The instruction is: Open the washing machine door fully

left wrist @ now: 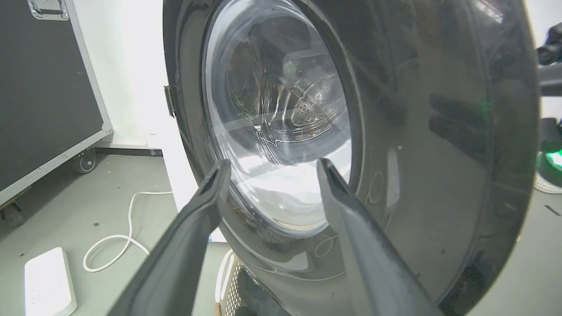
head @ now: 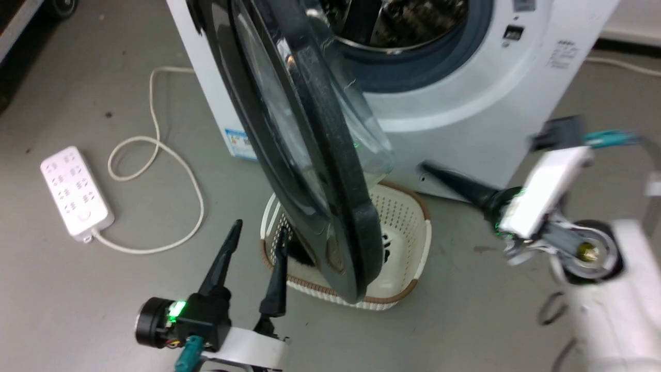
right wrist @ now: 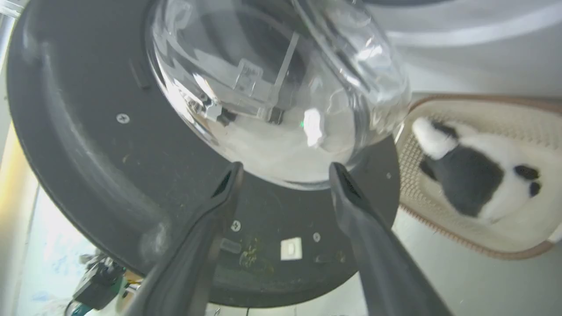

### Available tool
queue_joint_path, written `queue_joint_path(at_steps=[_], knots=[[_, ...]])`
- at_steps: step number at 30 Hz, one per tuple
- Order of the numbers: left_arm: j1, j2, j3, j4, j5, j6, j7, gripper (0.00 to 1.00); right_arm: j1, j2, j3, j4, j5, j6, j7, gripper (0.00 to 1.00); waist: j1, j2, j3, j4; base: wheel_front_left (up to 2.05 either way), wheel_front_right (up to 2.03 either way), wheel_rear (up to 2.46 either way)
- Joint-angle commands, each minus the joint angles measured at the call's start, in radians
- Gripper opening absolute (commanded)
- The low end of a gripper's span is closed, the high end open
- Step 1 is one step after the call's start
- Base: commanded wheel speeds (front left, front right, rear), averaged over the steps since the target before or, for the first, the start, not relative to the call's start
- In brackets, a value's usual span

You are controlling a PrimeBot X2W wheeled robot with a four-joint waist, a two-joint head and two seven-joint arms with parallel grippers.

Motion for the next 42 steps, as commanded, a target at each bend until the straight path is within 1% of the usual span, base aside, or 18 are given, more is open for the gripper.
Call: queue_joint_path(at_steps=[1, 4, 7, 9, 10, 12, 15, 16, 17, 20, 23, 26, 31, 42], knots=[[0.017, 0.001, 0.008, -0.002, -0.004, -0.005, -0.005, 1.00, 0.021, -0.026, 0.001, -0.028, -0.029, 0.001, -0.032, 1.00, 0.0001, -0.0001, -0.021, -0.015, 0.00, 0.00, 0.00], [0.020, 0.001, 0.033, 0.001, -0.017, -0.017, -0.005, 1.00, 0.073, -0.140, 0.081, -0.169, -0.198, 0.001, -0.224, 1.00, 0.0001, -0.0001, -0.047, -0.032, 0.00, 0.00, 0.00], [0.026, 0.001, 0.058, 0.007, -0.019, -0.027, -0.005, 1.00, 0.135, -0.240, 0.147, -0.240, -0.351, 0.001, -0.448, 1.00, 0.0001, -0.0001, -0.070, -0.053, 0.00, 0.00, 0.00], [0.032, 0.001, 0.077, 0.012, -0.021, -0.036, -0.005, 1.00, 0.170, -0.300, 0.174, -0.259, -0.474, 0.001, -0.604, 1.00, 0.0001, -0.0001, -0.083, -0.068, 0.00, 0.00, 0.00], [0.036, 0.001, 0.086, 0.012, -0.022, -0.041, -0.005, 1.00, 0.191, -0.315, 0.178, -0.258, -0.527, 0.001, -0.672, 1.00, 0.0001, -0.0001, -0.090, -0.075, 0.00, 0.00, 0.00], [0.046, 0.001, 0.101, 0.010, -0.026, -0.047, -0.005, 1.00, 0.236, -0.314, 0.155, -0.250, -0.609, 0.001, -0.780, 1.00, 0.0001, -0.0001, -0.099, -0.088, 0.00, 0.00, 0.00], [0.065, 0.001, 0.118, 0.014, -0.039, -0.065, -0.005, 1.00, 0.301, -0.291, 0.112, -0.244, -0.727, 0.001, -0.891, 1.00, 0.0001, -0.0001, -0.108, -0.107, 0.00, 0.00, 0.00], [0.069, 0.001, 0.123, 0.017, -0.041, -0.071, -0.005, 1.00, 0.323, -0.285, 0.096, -0.244, -0.789, 0.001, -0.919, 1.00, 0.0001, -0.0001, -0.109, -0.112, 0.00, 0.00, 0.00], [0.071, 0.001, 0.128, 0.019, -0.041, -0.076, -0.005, 1.00, 0.349, -0.261, 0.074, -0.246, -0.833, 0.001, -0.943, 1.00, 0.0001, -0.0001, -0.108, -0.117, 0.00, 0.00, 0.00], [0.074, 0.001, 0.145, 0.026, -0.043, -0.083, -0.005, 1.00, 0.429, -0.162, 0.000, -0.270, -0.925, 0.001, -0.982, 1.00, 0.0001, -0.0001, -0.105, -0.130, 0.00, 0.00, 0.00], [0.078, 0.001, 0.148, 0.028, -0.047, -0.079, -0.005, 1.00, 0.497, -0.063, -0.061, -0.300, -0.983, 0.001, -1.009, 1.00, 0.0001, -0.0001, -0.101, -0.139, 0.00, 0.00, 0.00], [0.076, 0.001, 0.150, 0.036, -0.050, -0.079, -0.005, 1.00, 0.550, -0.003, -0.089, -0.311, -1.020, 0.001, -1.023, 1.00, 0.0001, -0.0001, -0.098, -0.145, 0.00, 0.00, 0.00], [0.068, 0.001, 0.161, 0.050, -0.045, -0.085, -0.005, 1.00, 0.586, 0.034, -0.084, -0.308, -1.042, 0.001, -1.031, 1.00, 0.0001, -0.0001, -0.094, -0.155, 0.00, 0.00, 0.00], [0.064, 0.001, 0.155, 0.070, -0.037, -0.077, -0.005, 1.00, 0.580, 0.050, -0.090, -0.316, -1.042, 0.001, -1.032, 1.00, 0.0001, -0.0001, -0.102, -0.161, 0.00, 0.00, 0.00]])
